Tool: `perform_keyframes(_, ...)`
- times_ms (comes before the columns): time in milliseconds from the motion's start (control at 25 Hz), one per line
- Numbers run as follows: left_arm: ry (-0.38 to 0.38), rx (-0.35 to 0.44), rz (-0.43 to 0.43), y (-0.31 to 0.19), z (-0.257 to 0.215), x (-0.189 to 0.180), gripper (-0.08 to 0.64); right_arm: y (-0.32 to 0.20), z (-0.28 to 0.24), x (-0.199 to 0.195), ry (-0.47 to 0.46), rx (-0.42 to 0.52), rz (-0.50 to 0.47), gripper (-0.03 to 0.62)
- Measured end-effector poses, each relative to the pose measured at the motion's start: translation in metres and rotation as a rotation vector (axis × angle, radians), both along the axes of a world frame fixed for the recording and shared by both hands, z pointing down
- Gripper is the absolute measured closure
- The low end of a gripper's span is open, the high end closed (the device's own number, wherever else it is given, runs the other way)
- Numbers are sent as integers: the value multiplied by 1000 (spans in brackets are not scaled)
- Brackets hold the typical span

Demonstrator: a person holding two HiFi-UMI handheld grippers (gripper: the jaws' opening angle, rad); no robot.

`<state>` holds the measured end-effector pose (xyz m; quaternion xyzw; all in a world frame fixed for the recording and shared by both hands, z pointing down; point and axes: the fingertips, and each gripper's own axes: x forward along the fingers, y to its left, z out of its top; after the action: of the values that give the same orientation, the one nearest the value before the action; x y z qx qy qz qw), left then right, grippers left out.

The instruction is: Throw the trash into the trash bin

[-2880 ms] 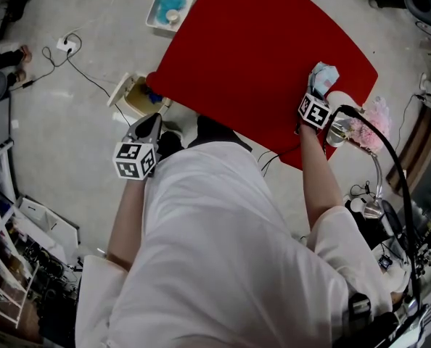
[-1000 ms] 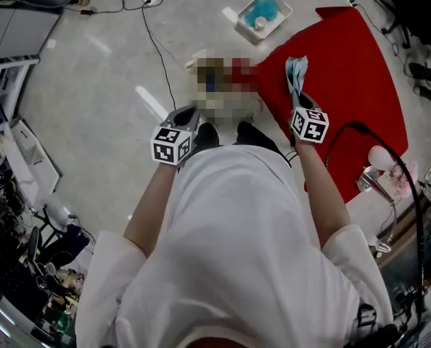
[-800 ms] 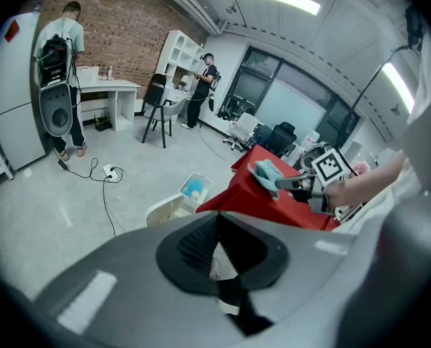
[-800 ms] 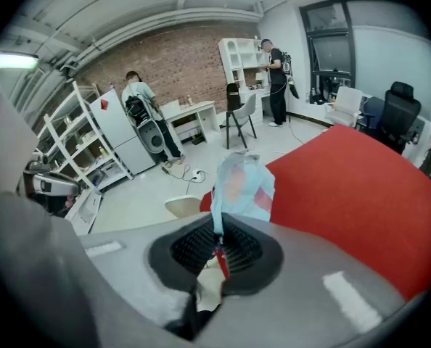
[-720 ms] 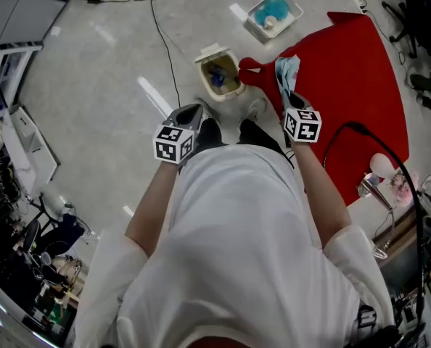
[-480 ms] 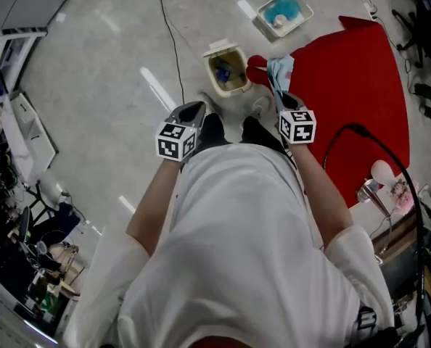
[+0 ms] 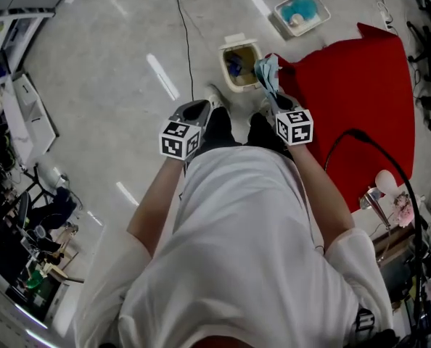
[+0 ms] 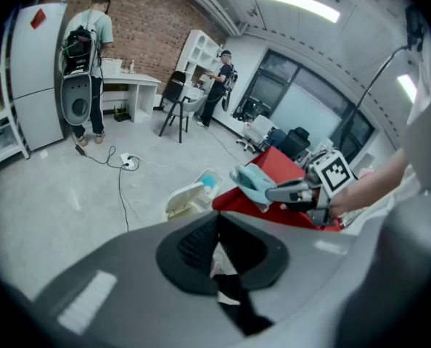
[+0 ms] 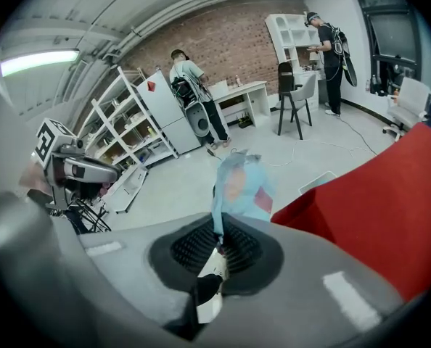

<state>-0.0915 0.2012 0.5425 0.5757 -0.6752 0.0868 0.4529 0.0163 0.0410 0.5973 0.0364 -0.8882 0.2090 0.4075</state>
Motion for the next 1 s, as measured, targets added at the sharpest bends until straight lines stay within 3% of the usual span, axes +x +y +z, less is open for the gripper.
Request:
perform_keyframes(280,8,-13,-20,16,14,-18,555,8,21,-8,40,-37,19,584)
perform_keyframes(560,-70,-10,-42,13,26,-49,555,7,57,-26,70,-92,41,584)
perform_keyframes(1000,-75,-60,4,9,82,-58,555,12,146,-50,138,-165,16,584)
